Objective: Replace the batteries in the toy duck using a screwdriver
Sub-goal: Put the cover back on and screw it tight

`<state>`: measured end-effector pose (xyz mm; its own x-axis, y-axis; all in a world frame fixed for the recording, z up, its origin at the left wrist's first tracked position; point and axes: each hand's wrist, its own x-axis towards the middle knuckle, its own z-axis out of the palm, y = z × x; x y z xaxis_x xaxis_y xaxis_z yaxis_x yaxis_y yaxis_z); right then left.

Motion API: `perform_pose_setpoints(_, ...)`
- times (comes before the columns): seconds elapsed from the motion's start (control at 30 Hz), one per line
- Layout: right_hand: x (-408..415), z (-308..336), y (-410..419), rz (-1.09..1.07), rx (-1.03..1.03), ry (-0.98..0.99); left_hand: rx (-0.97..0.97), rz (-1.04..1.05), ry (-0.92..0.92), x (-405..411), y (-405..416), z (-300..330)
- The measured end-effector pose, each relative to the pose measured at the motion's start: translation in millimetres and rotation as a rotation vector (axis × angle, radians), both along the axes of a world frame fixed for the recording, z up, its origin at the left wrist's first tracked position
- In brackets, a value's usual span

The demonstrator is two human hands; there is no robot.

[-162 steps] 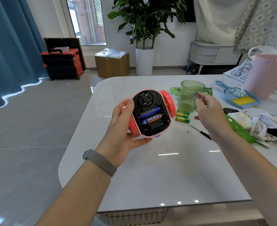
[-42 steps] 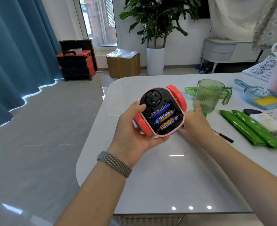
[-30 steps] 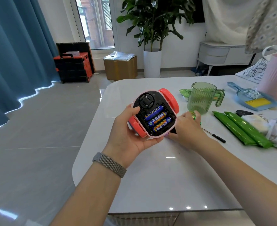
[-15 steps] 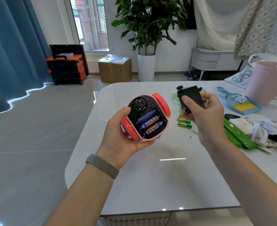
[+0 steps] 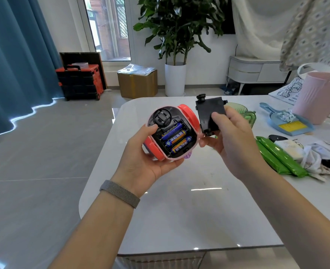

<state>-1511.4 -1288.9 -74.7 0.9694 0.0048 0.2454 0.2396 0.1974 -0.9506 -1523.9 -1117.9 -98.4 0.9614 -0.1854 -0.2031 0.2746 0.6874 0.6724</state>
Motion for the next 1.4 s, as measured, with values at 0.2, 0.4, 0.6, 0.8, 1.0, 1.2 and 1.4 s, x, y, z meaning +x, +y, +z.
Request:
perform_pose_setpoints(0.2,0.4,-0.8,-1.5,-0.185,-0.13,-0.048,-0.038,0.018,0.002,0.0,1.5,0.5)
perform_pose_setpoints(0.4,-3.2,0.7,-2.4,-0.028,-0.162,-0.152,-0.052,0.032,-0.014,0.8,2.8,-1.0)
perform_pose_setpoints(0.6,-5.2,1.7,3.8,-0.044,-0.217,-0.152,-0.027,0.011,-0.038,2.6,6.2,-4.3)
perform_pose_setpoints(0.8,-9.0,4.9,8.7,0.035,-0.262,-0.115,0.055,-0.032,-0.048,0.7,4.5,-2.3)
perform_pose_setpoints(1.0,-7.0,7.0,3.5,0.045,-0.168,0.013,0.035,-0.054,-0.013,0.2,2.7,-2.4)
perform_pose_setpoints(1.2,-2.5,0.8,-3.1,-0.232,-0.564,-0.313,0.052,-0.022,-0.038,-1.9,0.5,0.3)
perform_pose_setpoints(1.4,2.6,-10.8,3.0,-0.346,-0.708,-0.449,0.164,0.033,-0.079,1.6,-1.4,-6.3)
